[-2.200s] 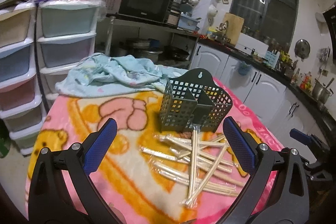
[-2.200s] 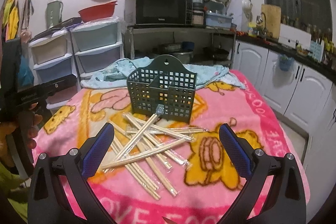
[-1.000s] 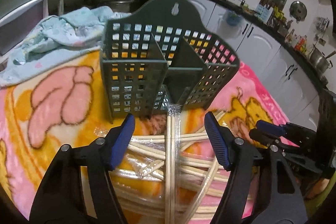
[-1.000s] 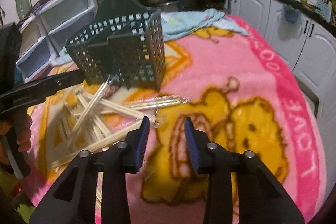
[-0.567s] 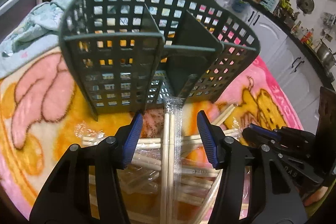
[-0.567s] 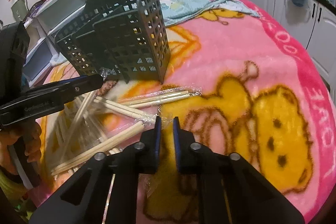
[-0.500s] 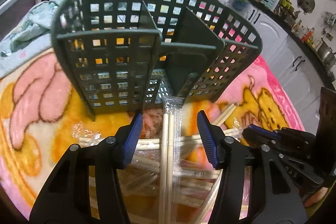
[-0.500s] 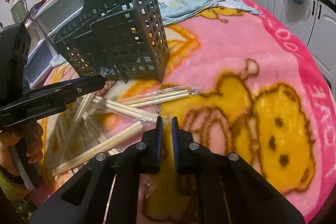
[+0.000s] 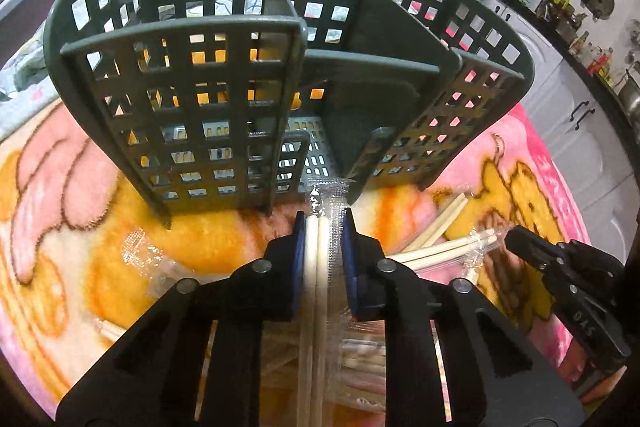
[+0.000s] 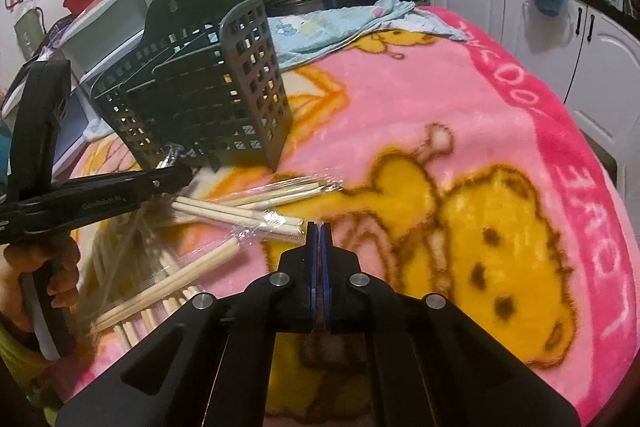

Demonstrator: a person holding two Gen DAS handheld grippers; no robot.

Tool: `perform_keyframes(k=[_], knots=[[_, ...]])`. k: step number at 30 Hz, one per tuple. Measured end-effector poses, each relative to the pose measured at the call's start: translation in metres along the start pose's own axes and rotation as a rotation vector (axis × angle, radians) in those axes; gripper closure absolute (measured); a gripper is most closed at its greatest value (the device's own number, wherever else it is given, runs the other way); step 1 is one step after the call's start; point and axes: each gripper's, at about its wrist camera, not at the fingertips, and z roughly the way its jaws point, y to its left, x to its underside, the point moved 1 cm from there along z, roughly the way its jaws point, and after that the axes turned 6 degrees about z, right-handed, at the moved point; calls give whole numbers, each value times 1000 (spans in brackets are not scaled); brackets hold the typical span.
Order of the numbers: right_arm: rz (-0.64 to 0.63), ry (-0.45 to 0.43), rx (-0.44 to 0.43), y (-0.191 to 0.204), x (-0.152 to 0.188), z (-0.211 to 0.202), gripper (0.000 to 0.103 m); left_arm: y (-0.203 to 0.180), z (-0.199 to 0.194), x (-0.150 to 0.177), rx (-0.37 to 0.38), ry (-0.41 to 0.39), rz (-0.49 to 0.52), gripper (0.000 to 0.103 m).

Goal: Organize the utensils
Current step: 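Lift the chopsticks with both tools and carry them above the green caddy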

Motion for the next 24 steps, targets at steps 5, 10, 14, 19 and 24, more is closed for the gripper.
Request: perform_keyframes(k=[5,10,14,19,24], knots=[[-1,-26,26,-4,-2,-8,101,2,-13,-4,15,-25,1,100],[3,-76,28,-6,-8,-23,102,-2,-38,-10,40,-80,14,100],[-4,-121,33,-3,-15,-37,102,0,-60,-16,49,-129,14,100],[-35,-180,29,6,-23,-57,102,0,-86,-26,59,-196,19,100],[-93,-241,31,26,-32,-80,102,-15,-103,-39,59,-251,48,100]])
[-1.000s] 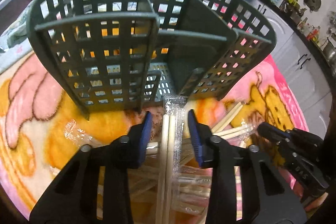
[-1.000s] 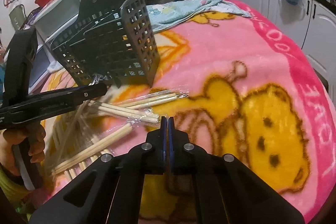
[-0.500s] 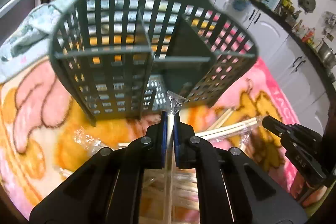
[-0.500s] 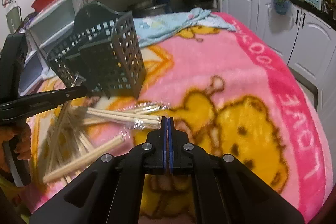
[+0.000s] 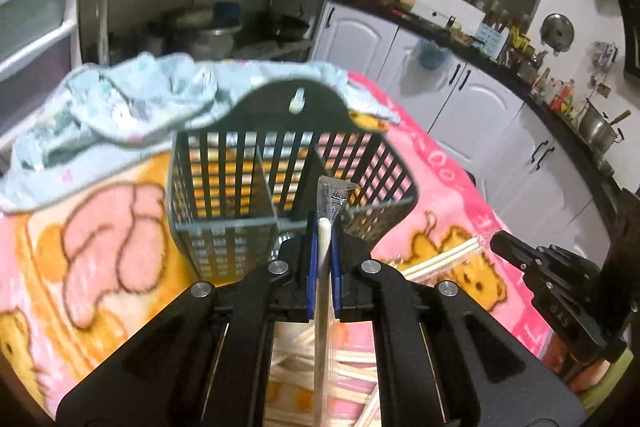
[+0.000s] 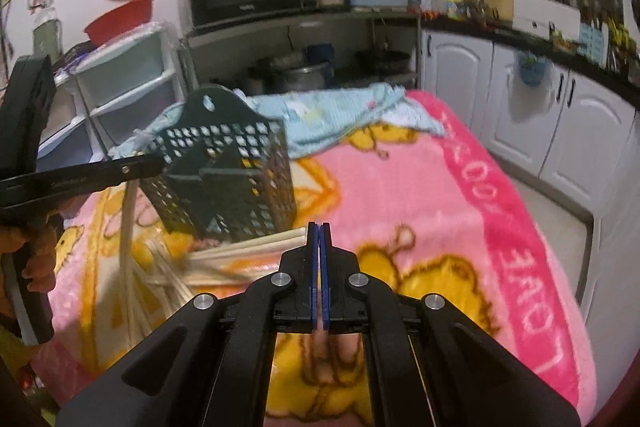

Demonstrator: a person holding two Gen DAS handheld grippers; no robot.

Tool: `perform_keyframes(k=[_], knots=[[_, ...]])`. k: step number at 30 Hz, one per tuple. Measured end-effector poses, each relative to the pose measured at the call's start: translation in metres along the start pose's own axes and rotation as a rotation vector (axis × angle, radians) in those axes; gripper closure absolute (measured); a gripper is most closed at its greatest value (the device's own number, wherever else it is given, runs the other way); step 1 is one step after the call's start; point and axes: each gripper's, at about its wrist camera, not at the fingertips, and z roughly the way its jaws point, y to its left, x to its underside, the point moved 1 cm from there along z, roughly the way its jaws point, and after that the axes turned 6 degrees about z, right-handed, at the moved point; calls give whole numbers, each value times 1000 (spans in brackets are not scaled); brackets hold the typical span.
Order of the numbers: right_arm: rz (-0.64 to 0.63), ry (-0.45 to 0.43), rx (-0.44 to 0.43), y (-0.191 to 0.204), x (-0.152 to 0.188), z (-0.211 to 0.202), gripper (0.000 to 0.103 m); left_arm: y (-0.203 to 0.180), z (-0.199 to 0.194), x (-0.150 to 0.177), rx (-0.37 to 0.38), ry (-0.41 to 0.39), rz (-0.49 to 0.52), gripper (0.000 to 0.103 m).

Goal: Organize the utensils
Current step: 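Lift the chopsticks with both tools and carry them above the green caddy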

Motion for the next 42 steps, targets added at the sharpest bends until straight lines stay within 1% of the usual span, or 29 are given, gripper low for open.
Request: perform_keyframes(k=[4,13,19,23,30,34,42], knots=[[-61,-51,-9,15,-8,-16,102,-5,-9,-12,0,-33,29,100],[-110,-122,-3,33,-29,-46,102,-15,-33,-36,20,-112,61,100],[-124,-187,5,43,-43,-75,102,-24,-44,-56,44,-150,84,100],[-124,-212,11,42,-50,-91,102,-30,-46,-69,67,-174,94,100],[-109,-248,24,32,-65,-109,102,-35,-47,-87,74,-210,83,100],[-111,-281,22,30,-77,-119,102,-32,-47,-95,60,-228,70,100],[-116,-324,-25,32,-105,-123,102,-10,-53,-108,-23,-277,49,100]])
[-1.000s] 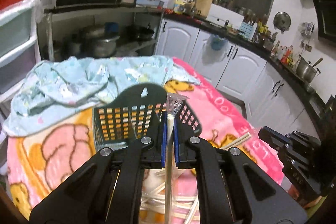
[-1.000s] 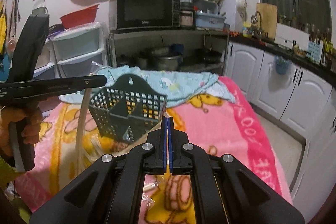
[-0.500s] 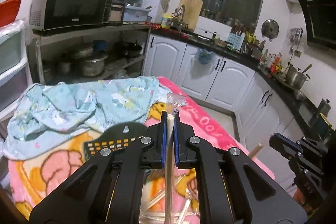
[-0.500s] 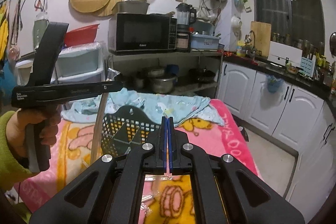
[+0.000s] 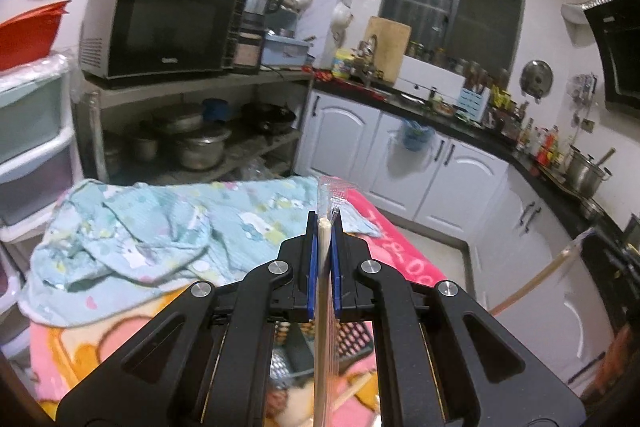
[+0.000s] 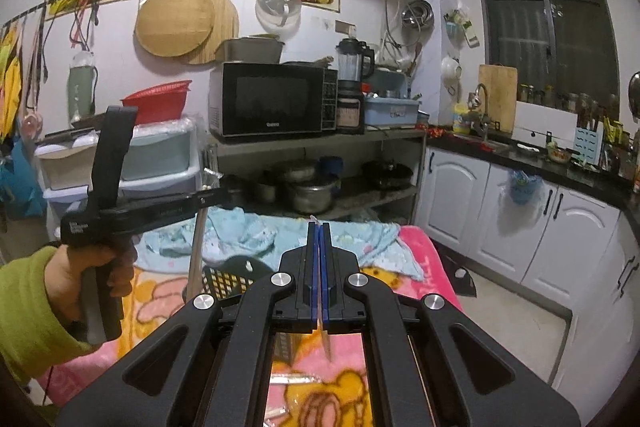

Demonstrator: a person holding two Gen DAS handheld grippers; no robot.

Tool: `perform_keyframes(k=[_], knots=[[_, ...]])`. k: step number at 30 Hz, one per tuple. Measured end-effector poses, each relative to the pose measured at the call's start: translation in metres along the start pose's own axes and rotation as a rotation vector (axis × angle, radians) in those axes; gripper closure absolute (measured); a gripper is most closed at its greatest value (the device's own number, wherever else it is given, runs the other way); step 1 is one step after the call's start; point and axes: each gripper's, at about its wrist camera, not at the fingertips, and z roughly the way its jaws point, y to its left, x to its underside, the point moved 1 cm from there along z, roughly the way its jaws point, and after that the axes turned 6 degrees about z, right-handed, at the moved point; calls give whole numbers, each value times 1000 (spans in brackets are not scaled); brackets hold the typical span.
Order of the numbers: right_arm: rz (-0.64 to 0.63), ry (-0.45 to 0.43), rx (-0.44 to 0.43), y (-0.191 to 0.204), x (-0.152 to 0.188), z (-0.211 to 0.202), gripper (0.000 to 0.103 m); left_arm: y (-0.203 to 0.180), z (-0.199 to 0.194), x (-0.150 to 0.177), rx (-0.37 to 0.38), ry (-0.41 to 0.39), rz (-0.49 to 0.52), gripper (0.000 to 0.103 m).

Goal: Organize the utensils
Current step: 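Lift the chopsticks with both tools and carry them above the green caddy, then open both tools to drop the chopsticks upright into the caddy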

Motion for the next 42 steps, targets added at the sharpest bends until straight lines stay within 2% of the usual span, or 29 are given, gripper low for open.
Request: perform_keyframes(k=[9,16,25,31,35,38,40,42], knots=[[-5,-24,-59,18,-30,24,102,41,-17,-16,-89,-109,-83,100],[-23,-2,-63,28,-37,50,102,64,-15,-16,-152,-183,-126,100],[-14,57,-49,33,-27,84,102,76,7,0,-208,-204,-120,100],[0,108,-55,39,-14,103,102,81,15,13,-207,-201,-106,100],[11,133,-57,43,-6,111,102,83,18,20,-197,-170,-98,99],[26,157,-59,44,1,117,101,85,20,26,-185,-138,-99,88],[36,171,-56,43,7,119,99,85,18,29,-172,-125,-99,75],[50,176,-59,42,12,118,88,84,16,31,-169,-111,-91,71]])
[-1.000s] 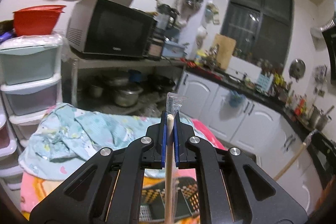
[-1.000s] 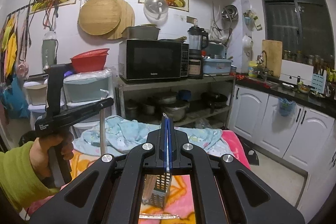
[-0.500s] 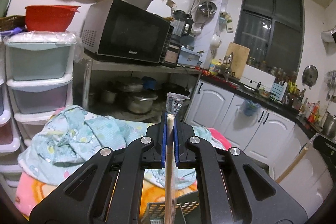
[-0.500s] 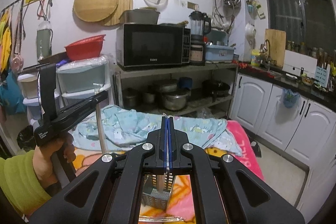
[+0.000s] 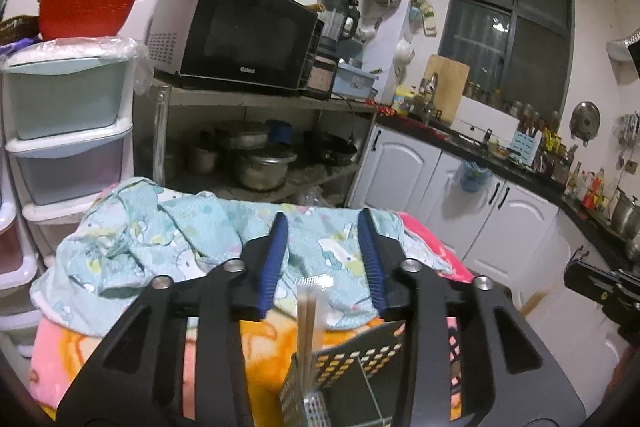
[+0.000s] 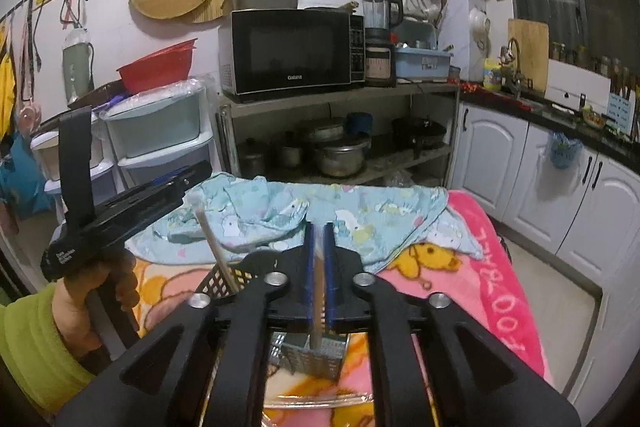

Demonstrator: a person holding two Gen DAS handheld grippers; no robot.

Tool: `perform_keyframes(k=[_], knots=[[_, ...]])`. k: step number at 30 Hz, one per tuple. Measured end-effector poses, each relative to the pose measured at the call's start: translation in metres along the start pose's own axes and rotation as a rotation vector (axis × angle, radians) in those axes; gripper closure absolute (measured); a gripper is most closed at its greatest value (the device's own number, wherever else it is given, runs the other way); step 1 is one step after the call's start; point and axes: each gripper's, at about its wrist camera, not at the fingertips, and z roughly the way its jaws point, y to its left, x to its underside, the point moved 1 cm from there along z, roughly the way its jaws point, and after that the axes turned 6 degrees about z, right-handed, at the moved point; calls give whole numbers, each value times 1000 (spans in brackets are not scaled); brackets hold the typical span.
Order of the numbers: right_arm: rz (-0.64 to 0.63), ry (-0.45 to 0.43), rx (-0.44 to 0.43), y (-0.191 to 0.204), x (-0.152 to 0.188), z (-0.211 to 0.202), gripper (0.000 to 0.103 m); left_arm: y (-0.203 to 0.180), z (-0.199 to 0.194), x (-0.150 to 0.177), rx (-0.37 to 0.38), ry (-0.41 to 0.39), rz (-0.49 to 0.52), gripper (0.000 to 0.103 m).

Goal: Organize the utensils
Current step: 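Open both tools to drop the chopsticks upright into the caddy, then move both open tools back down toward the chopstick pile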

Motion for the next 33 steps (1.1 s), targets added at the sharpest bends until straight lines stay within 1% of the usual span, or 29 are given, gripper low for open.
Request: perform_keyframes(k=[1,2,4,5,7,8,9,10,12,15,24,33], knots=[[3,-1,2,-1,1,-1,74,0,-1,1,1,5,2,67],[8,-5,8,-2,4,-3,65,-1,-3,2,5,10,1,64],[15,-13,10,-5,7,-6,61,-1,-7,2,9,20,0,52],[20,-16,16,-6,9,-9,56,-2,-9,3,10,25,-2,48],[25,-23,23,-9,12,-14,50,-2,-13,4,14,33,-7,33],[30,-29,25,-10,14,-17,48,-1,-17,4,14,36,-12,28],[33,-32,27,-12,15,-20,47,-2,-20,4,16,37,-15,21],[37,-32,32,-13,16,-22,45,-2,-23,4,18,37,-18,15],[41,-33,43,-16,18,-26,42,-1,-31,5,21,40,-28,11],[49,-38,53,-20,22,-34,41,0,-41,6,22,47,-39,11],[87,-48,71,-33,37,-57,41,8,-71,13,-9,53,-53,11],[75,-19,83,-30,55,-65,41,13,-88,27,-13,73,-64,11]])
